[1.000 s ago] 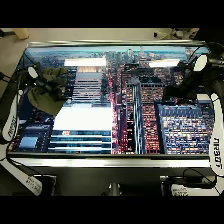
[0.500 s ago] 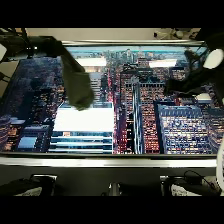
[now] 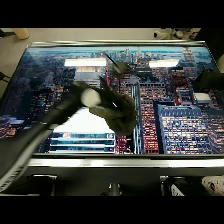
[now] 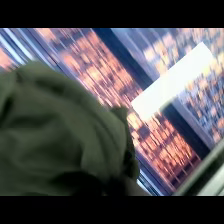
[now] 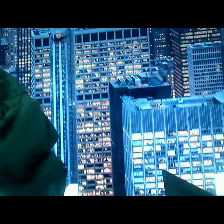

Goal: Fold the shirts.

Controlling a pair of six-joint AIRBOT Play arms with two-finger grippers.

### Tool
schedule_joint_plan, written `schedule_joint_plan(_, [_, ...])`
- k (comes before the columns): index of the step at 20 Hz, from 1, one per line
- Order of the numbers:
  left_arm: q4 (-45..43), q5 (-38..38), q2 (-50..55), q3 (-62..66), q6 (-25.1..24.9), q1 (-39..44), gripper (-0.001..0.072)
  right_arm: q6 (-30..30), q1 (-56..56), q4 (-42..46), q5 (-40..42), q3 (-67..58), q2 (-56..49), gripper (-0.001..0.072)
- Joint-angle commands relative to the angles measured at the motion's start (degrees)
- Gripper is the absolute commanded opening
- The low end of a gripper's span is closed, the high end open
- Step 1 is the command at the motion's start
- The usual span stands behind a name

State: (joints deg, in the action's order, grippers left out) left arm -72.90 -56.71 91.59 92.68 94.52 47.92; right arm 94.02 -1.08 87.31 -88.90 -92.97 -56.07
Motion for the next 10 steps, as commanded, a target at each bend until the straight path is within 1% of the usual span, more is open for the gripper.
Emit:
schedule_joint_plan(1, [2.5,-4.9,6.6,0.6,2.0,3.6,0.072,0.5,0.0,0.2,-5.0,0.0,-1.4,0.0633])
schedule_joint_plan(3, [-2.2,-11.1,4.9,3.5,-0.1,-1.5,0.072,0.4,0.0,-1.6,-7.4,0.3,-5.8,0.0633])
schedule_joint_plan(5, [-9.3,-14.2,2.2,5.2,-0.2,-9.6,0.0719,0.2,0.0,-6.9,-6.7,2.8,-9.7,0.0633])
schedule_joint_plan(6, [-10.1,-15.2,1.4,5.2,0.3,-14.2,0.0718,-0.1,0.0,-10.0,-6.3,5.2,-11.6,0.0633])
schedule_joint_plan(7, [-9.7,-16.9,1.5,5.1,1.6,-19.3,0.0718,-0.4,0.0,-12.8,-5.7,7.9,-13.1,0.0633])
schedule_joint_plan(8, [-8.9,-18.2,2.0,4.2,1.8,-23.6,0.0717,-1.0,0.0,-15.1,-4.7,11.0,-14.3,0.0633])
schedule_joint_plan(10, [-3.8,-18.3,3.7,0.1,3.3,-30.7,0.0718,-2.3,0.0,-16.6,-1.2,18.1,-16.0,0.0634])
